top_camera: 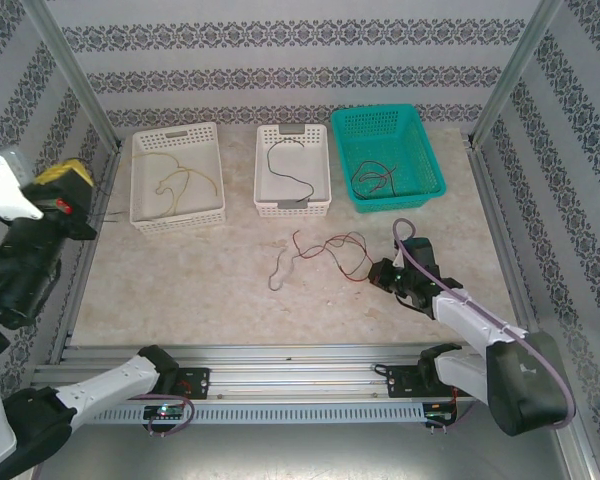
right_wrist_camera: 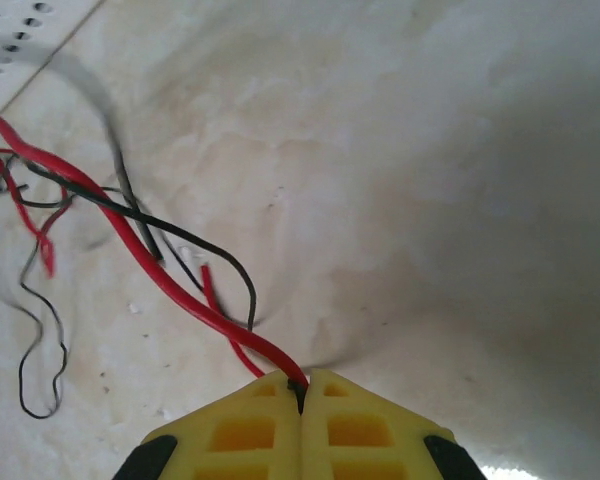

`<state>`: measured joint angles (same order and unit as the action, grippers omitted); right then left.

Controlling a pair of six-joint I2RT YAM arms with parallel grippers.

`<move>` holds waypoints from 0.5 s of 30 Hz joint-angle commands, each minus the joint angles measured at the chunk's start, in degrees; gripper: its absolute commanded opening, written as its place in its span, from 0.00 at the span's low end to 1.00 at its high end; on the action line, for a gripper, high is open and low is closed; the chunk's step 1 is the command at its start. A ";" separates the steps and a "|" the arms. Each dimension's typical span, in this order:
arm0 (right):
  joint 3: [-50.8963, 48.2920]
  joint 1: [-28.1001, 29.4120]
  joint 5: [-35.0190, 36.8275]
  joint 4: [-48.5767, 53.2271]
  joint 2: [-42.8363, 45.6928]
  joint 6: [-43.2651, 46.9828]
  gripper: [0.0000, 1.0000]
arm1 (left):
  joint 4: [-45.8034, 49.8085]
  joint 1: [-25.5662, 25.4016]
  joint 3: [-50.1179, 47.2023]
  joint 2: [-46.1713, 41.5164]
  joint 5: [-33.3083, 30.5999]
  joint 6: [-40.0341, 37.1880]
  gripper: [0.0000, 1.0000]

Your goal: Untangle the cables

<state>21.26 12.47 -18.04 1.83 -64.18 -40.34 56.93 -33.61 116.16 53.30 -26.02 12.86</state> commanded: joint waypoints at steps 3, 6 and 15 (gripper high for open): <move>-1.22 -1.11 1.09 -3.73 -1.21 0.41 0.00 | 4.23 -1.11 5.22 5.53 0.26 -2.57 0.00; -0.95 -0.17 0.17 -3.30 0.82 1.03 0.00 | 3.24 -1.11 7.13 9.50 4.85 -2.14 0.00; -0.95 2.15 0.46 1.02 9.92 2.52 0.00 | -9.68 -1.02 11.35 23.62 14.95 -7.58 0.00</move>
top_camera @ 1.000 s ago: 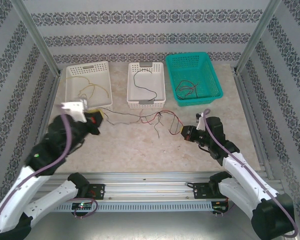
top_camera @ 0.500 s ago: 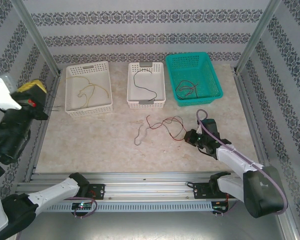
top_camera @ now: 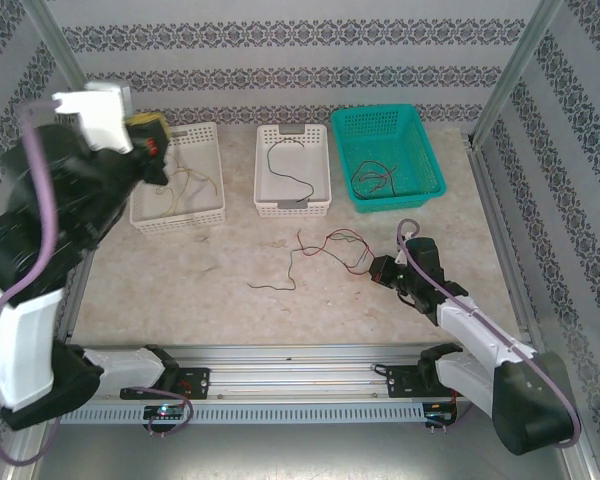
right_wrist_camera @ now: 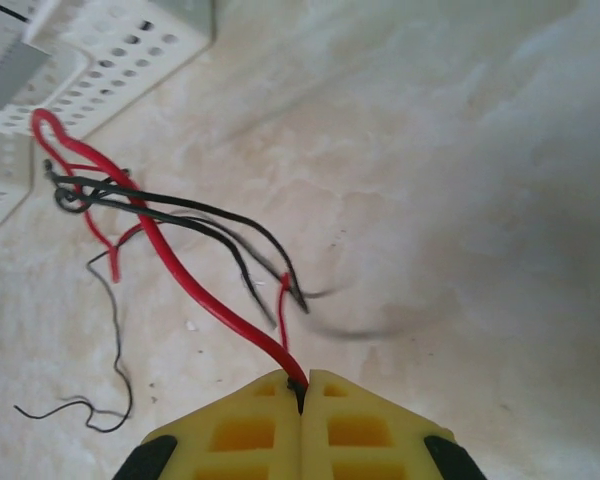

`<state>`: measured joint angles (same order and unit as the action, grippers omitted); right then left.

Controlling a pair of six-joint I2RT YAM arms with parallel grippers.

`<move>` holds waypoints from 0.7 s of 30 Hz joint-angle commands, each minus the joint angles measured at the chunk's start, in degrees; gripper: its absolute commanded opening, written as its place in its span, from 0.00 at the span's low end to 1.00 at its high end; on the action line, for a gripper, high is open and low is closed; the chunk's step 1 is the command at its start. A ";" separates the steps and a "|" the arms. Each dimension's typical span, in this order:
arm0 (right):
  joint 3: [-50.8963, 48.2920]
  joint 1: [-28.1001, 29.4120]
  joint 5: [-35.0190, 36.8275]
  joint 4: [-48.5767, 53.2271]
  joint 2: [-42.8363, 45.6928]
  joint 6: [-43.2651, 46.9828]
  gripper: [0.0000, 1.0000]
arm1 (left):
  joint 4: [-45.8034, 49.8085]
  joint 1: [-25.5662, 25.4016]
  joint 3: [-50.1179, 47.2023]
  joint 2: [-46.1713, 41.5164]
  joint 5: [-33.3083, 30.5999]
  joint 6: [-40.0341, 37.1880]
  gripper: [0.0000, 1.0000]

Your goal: Untangle the cables

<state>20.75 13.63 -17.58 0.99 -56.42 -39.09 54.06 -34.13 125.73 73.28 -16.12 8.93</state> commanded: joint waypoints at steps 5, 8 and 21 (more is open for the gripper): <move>-0.19 2.99 -0.39 4.43 6.99 1.65 0.00 | -10.98 1.03 8.14 15.16 7.06 -5.59 0.00; 0.07 4.15 -0.70 6.06 9.69 1.39 0.00 | -12.00 3.64 12.76 22.32 9.09 -4.58 0.00; 5.20 10.27 0.65 14.15 18.18 2.18 0.00 | -19.66 8.79 15.83 44.94 18.07 2.47 0.00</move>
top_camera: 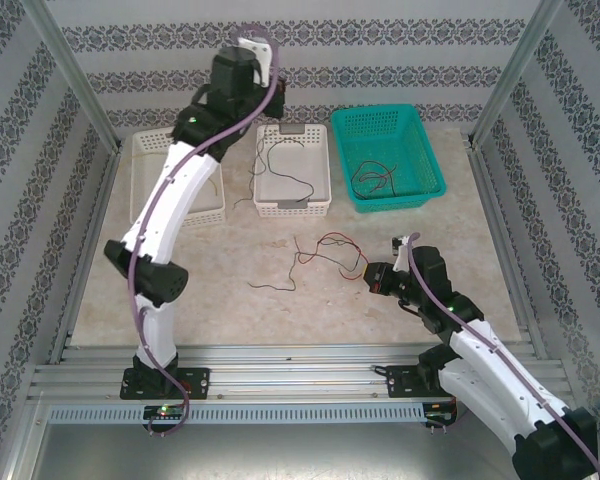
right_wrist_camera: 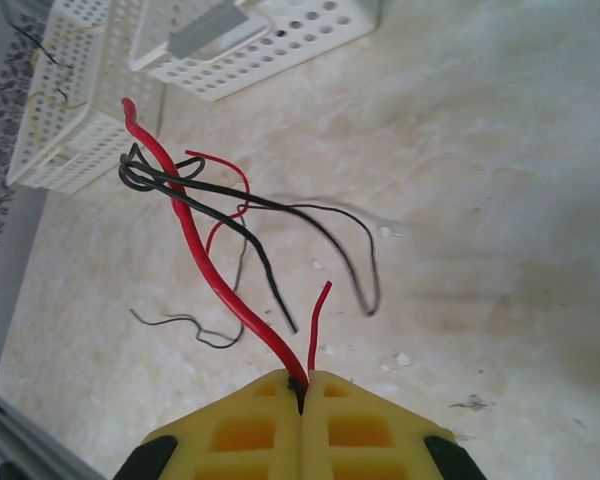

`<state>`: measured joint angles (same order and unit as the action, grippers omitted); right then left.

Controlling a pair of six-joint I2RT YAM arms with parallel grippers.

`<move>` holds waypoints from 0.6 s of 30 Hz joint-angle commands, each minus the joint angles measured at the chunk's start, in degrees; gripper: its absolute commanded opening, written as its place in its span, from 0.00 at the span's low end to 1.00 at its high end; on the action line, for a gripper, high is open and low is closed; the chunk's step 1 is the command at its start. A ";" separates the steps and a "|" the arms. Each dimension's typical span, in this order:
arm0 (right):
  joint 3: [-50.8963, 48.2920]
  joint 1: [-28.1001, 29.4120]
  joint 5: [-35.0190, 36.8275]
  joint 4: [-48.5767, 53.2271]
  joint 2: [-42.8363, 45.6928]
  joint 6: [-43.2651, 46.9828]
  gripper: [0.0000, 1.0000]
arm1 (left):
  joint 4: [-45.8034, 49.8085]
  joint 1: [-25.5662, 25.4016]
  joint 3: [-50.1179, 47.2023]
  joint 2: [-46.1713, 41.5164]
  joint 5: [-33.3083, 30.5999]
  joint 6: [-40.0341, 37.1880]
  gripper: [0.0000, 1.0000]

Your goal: Untangle the cables

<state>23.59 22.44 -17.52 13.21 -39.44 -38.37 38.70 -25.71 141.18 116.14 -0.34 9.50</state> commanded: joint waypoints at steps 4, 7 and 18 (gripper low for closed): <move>3.10 4.86 2.23 2.78 2.51 1.63 0.00 | -7.27 0.47 -1.27 6.08 3.83 3.21 0.00; 3.31 6.91 3.73 3.17 2.63 2.18 0.00 | -8.63 0.45 -1.26 8.20 4.99 4.31 0.00; 1.42 8.28 5.02 2.11 1.62 2.48 0.00 | -9.53 0.33 6.72 14.06 3.72 5.83 0.00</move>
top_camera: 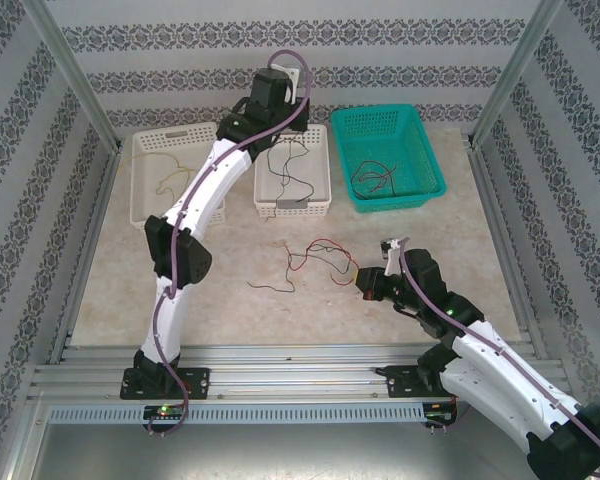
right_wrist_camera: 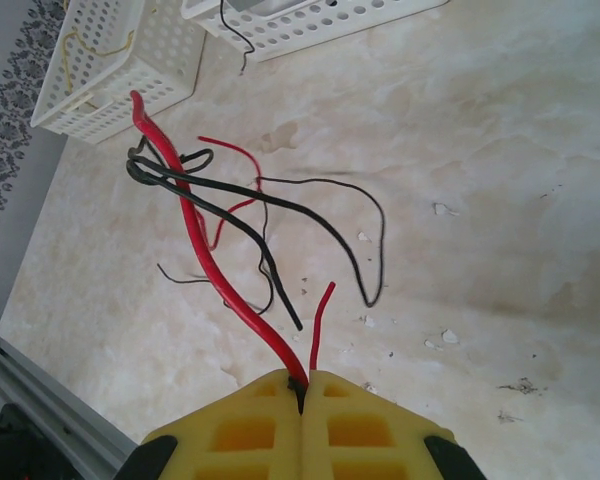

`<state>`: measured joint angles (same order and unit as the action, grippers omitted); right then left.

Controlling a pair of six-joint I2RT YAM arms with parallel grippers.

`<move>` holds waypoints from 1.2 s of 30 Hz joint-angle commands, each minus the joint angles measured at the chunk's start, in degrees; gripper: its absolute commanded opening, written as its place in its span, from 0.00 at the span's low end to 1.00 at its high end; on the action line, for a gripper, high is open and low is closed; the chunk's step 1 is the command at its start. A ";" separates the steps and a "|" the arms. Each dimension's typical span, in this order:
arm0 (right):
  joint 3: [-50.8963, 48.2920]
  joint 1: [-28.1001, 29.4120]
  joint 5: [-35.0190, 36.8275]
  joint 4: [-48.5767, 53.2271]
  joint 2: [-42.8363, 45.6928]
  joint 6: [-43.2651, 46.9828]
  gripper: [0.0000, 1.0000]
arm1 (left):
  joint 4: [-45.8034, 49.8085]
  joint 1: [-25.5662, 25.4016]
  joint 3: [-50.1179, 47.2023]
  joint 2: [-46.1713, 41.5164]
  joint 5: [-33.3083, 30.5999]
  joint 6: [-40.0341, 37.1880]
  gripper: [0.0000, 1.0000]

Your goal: Untangle the cables

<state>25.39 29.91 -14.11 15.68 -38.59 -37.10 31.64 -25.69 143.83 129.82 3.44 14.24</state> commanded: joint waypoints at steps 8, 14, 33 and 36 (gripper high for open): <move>-1.12 0.85 1.55 -1.08 0.14 1.31 0.00 | -5.35 0.34 10.41 -4.24 0.52 2.19 0.00; -1.29 0.85 1.28 -1.63 -0.83 1.37 0.00 | -7.13 0.33 10.56 -5.19 0.21 1.75 0.00; -2.60 1.03 0.39 -1.17 0.27 1.51 0.00 | -11.74 0.60 -7.62 -2.24 -1.65 1.79 0.00; -2.62 1.03 0.66 -1.19 0.10 1.36 0.00 | -14.89 0.56 -15.48 -3.76 -1.28 3.27 0.00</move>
<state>23.33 30.28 -13.34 15.25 -39.03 -36.45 22.37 -25.69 133.05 127.15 2.39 15.66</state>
